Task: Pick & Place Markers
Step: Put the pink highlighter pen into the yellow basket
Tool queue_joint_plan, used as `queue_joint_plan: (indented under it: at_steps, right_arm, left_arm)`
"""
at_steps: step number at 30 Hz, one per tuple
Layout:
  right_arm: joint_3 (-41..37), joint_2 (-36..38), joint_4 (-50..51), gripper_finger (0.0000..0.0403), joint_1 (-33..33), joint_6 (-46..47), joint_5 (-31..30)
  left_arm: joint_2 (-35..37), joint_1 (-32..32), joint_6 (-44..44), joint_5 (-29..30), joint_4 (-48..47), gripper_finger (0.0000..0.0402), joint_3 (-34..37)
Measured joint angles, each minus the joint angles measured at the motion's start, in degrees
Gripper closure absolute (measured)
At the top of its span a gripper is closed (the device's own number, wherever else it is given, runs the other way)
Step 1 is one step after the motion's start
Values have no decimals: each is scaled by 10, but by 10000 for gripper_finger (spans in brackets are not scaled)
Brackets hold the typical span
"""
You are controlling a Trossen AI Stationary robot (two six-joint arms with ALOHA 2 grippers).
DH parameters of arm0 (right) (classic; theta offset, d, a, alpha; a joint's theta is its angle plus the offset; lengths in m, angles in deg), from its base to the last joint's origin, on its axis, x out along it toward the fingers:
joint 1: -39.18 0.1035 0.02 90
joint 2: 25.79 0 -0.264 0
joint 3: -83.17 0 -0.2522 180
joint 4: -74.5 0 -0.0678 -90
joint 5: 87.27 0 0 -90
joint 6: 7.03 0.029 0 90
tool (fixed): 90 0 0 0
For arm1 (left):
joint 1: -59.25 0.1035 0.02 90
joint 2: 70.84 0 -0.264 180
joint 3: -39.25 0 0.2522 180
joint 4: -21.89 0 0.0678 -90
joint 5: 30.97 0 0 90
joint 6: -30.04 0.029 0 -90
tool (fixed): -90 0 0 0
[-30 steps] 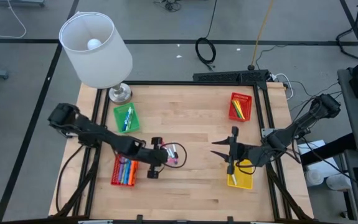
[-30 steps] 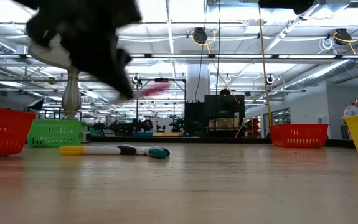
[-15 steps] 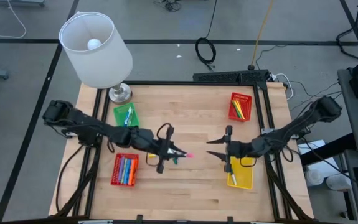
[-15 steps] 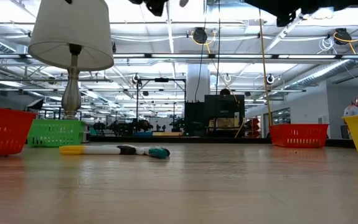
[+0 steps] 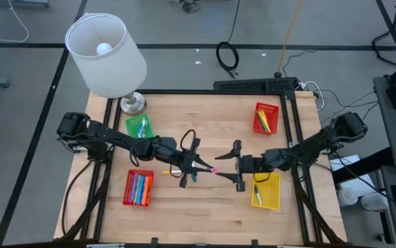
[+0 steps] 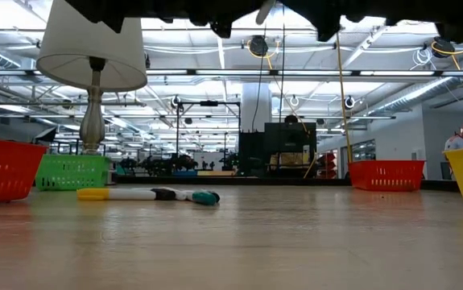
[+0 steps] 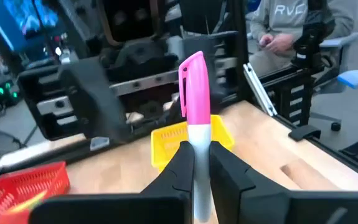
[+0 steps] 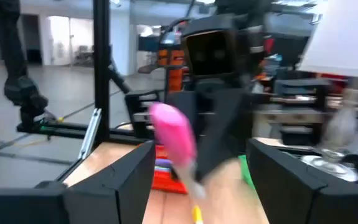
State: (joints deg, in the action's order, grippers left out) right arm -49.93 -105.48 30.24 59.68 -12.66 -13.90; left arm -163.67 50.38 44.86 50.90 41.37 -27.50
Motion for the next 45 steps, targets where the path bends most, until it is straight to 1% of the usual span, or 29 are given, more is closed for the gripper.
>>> queue_joint_plan:
  at_steps: [3, 6, 10, 16, 24, 31, 33, 37, 45]
  right_arm:
    - [24, -31, 4, 171, -6, 0, 32]
    - [46, -51, 20, 180, -6, 1, 48]
    - [57, -65, 34, 193, -6, -8, 48]
    - [58, -57, 37, 222, -3, -10, 47]
    - [59, -57, 35, 267, 3, -24, 44]
    - [58, -57, 28, 315, 9, -42, 36]
    - [58, -57, 17, 319, 15, -54, 30]
    - [58, -57, 15, 312, 24, -72, 3]
    - [58, -58, 0, 304, 31, -71, -1]
  left_arm:
    - [2, 1, -4, -4, 7, 377, 0]
    - [2, -1, -8, -9, 1, 377, 0]
    - [1, -3, -9, -24, 0, 377, 0]
    - [2, -3, -16, -26, -4, 377, 0]
    - [2, -3, -18, -29, -6, 377, 0]
    - [2, -3, -17, -26, -8, 379, 0]
    - [3, -3, -16, -26, -7, 379, 0]
    - [3, -3, -16, -24, -10, 379, -1]
    - [3, -3, -19, -27, -8, 379, -1]
